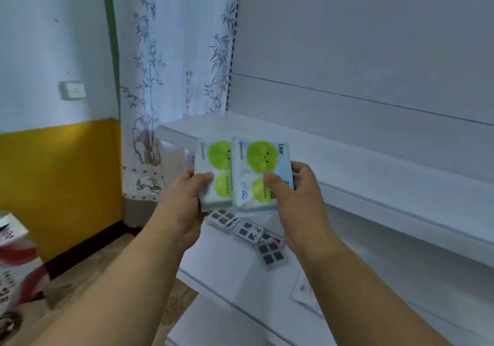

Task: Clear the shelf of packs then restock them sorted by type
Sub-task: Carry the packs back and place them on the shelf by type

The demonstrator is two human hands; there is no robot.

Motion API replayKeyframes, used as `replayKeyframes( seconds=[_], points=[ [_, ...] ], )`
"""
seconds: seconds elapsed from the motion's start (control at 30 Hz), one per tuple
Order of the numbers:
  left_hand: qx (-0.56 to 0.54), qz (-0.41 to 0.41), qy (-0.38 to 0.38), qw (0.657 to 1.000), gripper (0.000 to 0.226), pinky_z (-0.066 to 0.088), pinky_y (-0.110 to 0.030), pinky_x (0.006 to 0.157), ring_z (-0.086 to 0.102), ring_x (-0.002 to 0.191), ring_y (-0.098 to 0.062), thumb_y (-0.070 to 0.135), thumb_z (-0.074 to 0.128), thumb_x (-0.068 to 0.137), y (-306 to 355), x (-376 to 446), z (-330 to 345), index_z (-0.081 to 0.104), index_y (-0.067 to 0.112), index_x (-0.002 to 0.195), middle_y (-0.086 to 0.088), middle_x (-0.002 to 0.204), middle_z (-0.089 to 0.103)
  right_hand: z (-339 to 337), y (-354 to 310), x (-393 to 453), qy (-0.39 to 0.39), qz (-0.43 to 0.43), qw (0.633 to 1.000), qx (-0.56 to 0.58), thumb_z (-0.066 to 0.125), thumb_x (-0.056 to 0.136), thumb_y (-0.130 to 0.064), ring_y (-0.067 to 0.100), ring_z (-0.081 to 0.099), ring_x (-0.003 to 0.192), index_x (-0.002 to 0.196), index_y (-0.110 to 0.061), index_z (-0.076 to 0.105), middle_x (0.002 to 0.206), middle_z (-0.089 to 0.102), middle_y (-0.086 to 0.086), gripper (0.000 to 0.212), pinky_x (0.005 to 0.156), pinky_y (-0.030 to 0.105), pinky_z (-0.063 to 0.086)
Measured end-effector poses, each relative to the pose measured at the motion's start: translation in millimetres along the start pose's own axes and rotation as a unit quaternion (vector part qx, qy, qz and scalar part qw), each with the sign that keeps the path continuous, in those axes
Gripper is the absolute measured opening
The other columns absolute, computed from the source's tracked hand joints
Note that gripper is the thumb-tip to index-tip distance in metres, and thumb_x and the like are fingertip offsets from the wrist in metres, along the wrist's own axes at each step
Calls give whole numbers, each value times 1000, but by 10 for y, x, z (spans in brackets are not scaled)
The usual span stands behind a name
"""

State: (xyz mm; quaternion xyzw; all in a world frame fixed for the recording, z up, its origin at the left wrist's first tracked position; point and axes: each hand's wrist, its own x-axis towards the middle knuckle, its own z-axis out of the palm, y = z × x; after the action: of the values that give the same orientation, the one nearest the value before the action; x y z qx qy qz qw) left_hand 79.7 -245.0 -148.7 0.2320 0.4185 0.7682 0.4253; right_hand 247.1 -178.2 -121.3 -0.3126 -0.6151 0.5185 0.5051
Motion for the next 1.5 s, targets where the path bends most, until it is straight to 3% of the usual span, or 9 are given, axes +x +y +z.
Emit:
replayKeyframes(
  seconds=[0.13, 0.27, 0.47, 0.73, 0.93, 1.1, 1.17, 1.27, 1.5],
  points=[
    [-23, 116, 56, 991, 47, 60, -42, 68, 70, 68, -20, -6, 52, 88, 298, 186, 235, 52, 22, 126, -5, 91, 74, 85, -145, 310, -12, -28, 999, -30, 76, 81, -33, 11, 70, 85, 106, -35, 58, 101, 70, -5, 30, 75, 30, 55],
    [-19, 157, 57, 986, 71, 56, -46, 79, 66, 57, -15, -10, 54, 88, 666, 487, 262, 38, 38, 137, -10, 98, 66, 288, -299, 689, 2, -42, 998, -36, 78, 80, -30, 17, 71, 84, 105, -32, 61, 99, 72, -1, 30, 75, 38, 58],
    [-16, 144, 85, 986, 30, 49, -30, 65, 67, 72, -13, 13, 60, 94, 1129, 1314, -10, 49, 36, 110, -5, 103, 67, 629, -406, 1234, 54, -54, 997, -33, 80, 79, -19, 22, 73, 81, 106, -21, 64, 93, 74, 5, 32, 77, 40, 58],
    [-38, 65, 22, 997, 43, 57, -34, 71, 66, 92, -29, -6, 57, 91, 1253, 2107, 5, 42, 18, 123, -15, 116, 60, 716, -397, 1724, 87, -28, 989, -117, 80, 79, -13, 20, 71, 80, 102, -24, 63, 96, 71, 5, 31, 75, 36, 57],
    [82, 69, -51, 993, 58, 59, -38, 72, 67, 101, -33, -15, 53, 87, 1186, 2510, 121, 48, 26, 129, -14, 121, 59, 601, -334, 2148, 81, -9, 970, -229, 85, 72, -11, 21, 67, 77, 102, -17, 62, 95, 68, 6, 39, 67, 34, 54],
    [171, 37, -45, 984, 46, 60, -46, 76, 69, 92, -33, -9, 61, 87, 1051, 2789, 233, 52, 20, 121, -17, 114, 62, 455, -274, 2571, 33, -16, 939, -342, 87, 67, -12, 26, 68, 88, 97, -18, 62, 97, 67, 3, 40, 79, 44, 58],
    [264, 36, -42, 963, 35, 59, -47, 79, 68, 88, -29, 11, 72, 86, 985, 2943, 249, 54, 22, 113, -15, 107, 67, 415, -238, 2739, 5, -21, 919, -394, 86, 67, -14, 24, 67, 89, 97, -19, 63, 99, 67, 3, 39, 82, 42, 57],
    [513, 110, 20, 851, 33, 55, -40, 81, 63, 87, -27, 46, 75, 72, 953, 3198, 264, 55, 27, 90, -3, 93, 68, 367, -178, 2962, -17, -20, 891, -453, 84, 70, -18, 20, 66, 88, 100, -20, 65, 101, 68, 2, 36, 80, 35, 56],
    [561, 159, 34, 812, 24, 53, -36, 75, 64, 86, -26, 23, 77, 79, 897, 3703, 525, 55, 21, 89, -4, 94, 67, 423, 25, 3401, -25, -95, 815, -572, 75, 80, -27, 23, 54, 103, 119, -28, 62, 110, 51, 3, 41, 84, 32, 47]
  ],
)
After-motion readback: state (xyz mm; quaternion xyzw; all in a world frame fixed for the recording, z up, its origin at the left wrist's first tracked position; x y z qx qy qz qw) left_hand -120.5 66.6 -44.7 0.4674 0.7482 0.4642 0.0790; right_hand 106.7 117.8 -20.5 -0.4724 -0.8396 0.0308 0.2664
